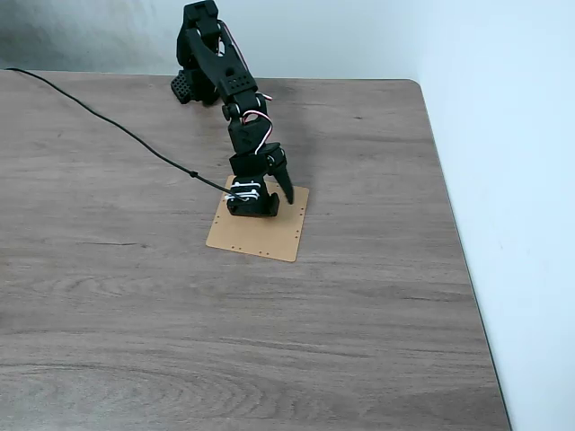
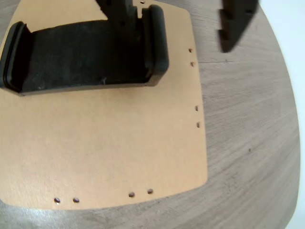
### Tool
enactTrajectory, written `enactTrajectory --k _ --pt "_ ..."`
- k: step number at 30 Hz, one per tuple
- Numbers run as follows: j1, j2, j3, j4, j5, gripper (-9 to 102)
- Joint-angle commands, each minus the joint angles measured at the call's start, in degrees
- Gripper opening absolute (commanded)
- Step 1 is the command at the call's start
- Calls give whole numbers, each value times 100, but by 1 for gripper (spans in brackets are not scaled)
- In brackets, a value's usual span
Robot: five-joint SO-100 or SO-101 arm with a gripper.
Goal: Grasp a black block and then place it on the board.
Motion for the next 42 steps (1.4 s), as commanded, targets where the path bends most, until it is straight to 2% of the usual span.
enactTrajectory --k 1,6,10,18,24,26,27,28,38,42 --pt "-97 211 -44 -35 -202 26" --pt "-26 255 -114 35 -396 26" --pt "-9 255 26 114 -1020 23" --pt "123 264 0 -62 -861 25" --pt "492 861 114 0 -729 22" --pt "686 1230 352 -114 -615 12" --pt "791 1433 536 -229 -483 2" --pt "879 1635 738 -343 -360 0" --pt "1644 3691 3199 -1213 1099 0" --pt "1819 4526 4025 -1011 1714 0"
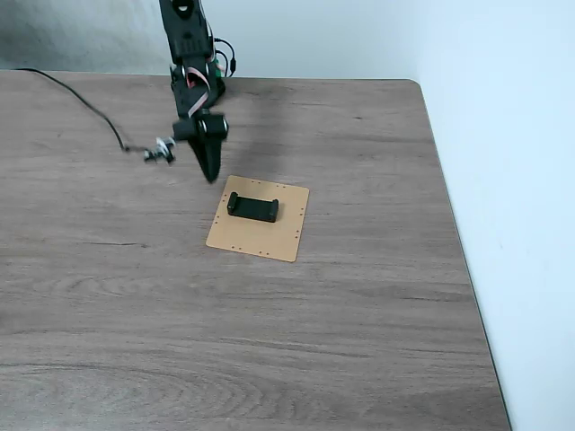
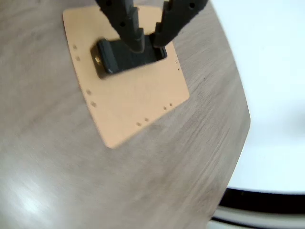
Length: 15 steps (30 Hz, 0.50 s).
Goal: Grasp a black block and then place it on the board.
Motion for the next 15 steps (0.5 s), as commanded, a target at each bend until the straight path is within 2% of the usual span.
enactTrajectory --k 1,4,9,15 --pt "123 861 580 211 308 0" --pt "325 1573 1143 466 606 0" --pt "765 2628 2153 413 967 0" --pt "879 4017 3138 686 1468 0"
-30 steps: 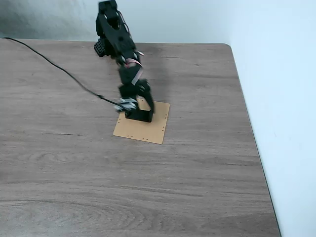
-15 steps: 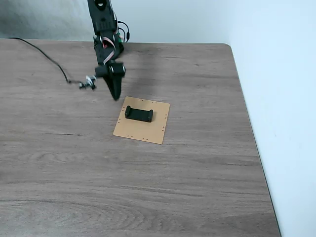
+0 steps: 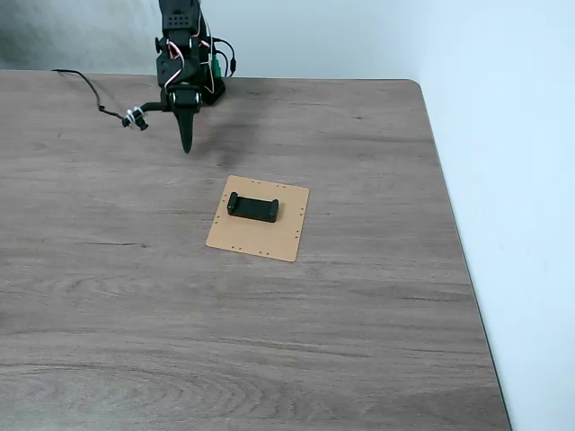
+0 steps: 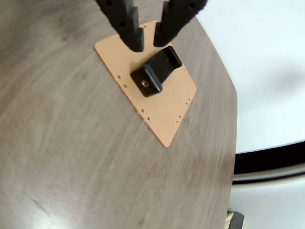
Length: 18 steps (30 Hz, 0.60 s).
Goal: Grasp a black block and then place it on the board.
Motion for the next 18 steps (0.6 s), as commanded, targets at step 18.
enactTrajectory --k 18 --pt "167 4298 2892 1318 1600 0"
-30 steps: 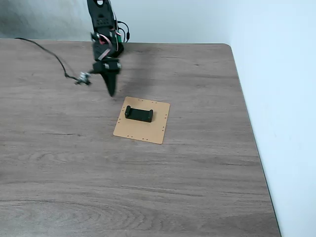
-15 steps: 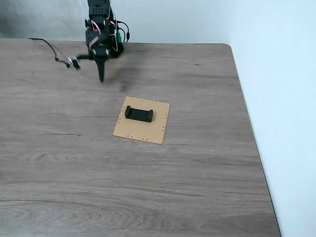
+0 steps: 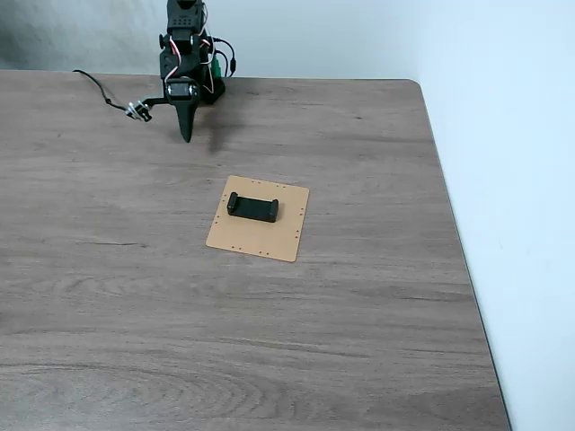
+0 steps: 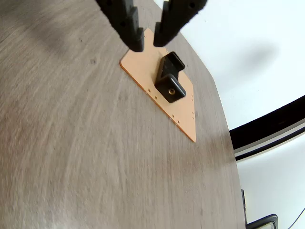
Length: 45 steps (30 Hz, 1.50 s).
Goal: Grasp a black block and then place it on the board.
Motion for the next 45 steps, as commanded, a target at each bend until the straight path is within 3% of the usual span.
enactTrajectory --k 1,45 --pt "9 431 255 70 88 0" --pt "-193 1002 694 316 132 0"
